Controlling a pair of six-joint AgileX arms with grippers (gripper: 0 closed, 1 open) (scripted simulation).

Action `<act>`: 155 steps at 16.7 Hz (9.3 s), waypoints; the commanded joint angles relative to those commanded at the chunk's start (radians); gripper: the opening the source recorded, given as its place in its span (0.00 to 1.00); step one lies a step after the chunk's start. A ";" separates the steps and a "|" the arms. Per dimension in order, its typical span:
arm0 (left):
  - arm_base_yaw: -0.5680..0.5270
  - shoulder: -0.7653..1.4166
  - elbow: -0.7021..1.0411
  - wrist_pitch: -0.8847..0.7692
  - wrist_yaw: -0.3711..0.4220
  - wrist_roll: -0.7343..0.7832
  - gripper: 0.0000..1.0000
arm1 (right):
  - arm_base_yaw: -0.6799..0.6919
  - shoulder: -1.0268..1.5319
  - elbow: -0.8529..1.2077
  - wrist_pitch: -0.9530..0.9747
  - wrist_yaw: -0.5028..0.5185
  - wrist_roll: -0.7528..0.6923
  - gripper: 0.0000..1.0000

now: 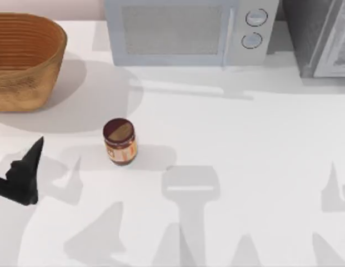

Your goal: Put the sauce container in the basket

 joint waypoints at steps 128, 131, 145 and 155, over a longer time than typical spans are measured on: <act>0.407 1.391 1.068 0.511 0.894 -0.157 0.00 | 0.000 0.000 0.000 0.000 0.000 0.000 1.00; 0.372 1.420 1.083 0.530 0.859 -0.163 0.00 | 0.000 0.000 0.000 0.000 0.000 0.000 1.00; 0.313 1.467 1.108 0.563 0.800 -0.171 0.45 | 0.000 0.000 0.000 0.000 0.000 0.000 1.00; 0.313 1.467 1.108 0.563 0.800 -0.171 1.00 | 0.000 0.000 0.000 0.000 0.000 0.000 1.00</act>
